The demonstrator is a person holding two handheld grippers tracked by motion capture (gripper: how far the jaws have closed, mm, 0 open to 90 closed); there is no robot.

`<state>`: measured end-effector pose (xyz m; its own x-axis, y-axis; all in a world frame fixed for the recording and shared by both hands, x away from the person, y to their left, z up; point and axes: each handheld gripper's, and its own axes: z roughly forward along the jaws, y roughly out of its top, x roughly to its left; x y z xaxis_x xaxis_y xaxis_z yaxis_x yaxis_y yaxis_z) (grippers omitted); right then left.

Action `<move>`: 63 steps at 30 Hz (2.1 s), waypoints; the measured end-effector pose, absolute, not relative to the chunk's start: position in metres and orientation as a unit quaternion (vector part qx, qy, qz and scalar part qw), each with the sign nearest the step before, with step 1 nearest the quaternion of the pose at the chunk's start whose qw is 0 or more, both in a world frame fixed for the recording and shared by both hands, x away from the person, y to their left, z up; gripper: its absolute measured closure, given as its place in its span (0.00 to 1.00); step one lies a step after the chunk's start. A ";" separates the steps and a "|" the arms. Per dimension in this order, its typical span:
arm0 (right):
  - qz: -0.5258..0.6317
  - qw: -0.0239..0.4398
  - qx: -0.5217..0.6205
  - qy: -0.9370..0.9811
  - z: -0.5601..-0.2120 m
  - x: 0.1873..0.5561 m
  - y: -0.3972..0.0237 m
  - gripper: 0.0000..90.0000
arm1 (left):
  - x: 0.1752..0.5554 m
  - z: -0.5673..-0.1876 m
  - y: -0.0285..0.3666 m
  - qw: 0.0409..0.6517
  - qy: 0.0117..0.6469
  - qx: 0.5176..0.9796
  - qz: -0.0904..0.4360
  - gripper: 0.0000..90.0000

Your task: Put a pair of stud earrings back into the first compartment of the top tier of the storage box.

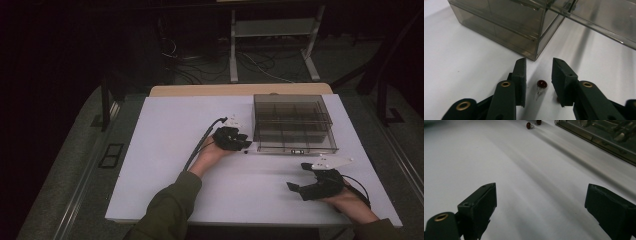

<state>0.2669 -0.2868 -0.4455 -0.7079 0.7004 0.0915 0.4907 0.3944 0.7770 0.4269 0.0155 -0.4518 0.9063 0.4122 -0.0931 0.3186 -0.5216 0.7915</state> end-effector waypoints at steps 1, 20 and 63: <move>0.416 0.126 0.360 0.825 -0.446 0.267 -0.287 0.11 | 0.427 -0.452 0.015 0.441 0.209 0.871 0.052 0.73; 0.414 0.127 0.360 0.826 -0.445 0.267 -0.287 0.11 | 0.427 -0.458 0.013 0.421 0.205 0.882 0.049 0.86; 0.410 0.135 0.359 0.828 -0.445 0.264 -0.289 0.11 | 0.422 -0.425 0.041 0.440 0.233 0.867 0.029 0.88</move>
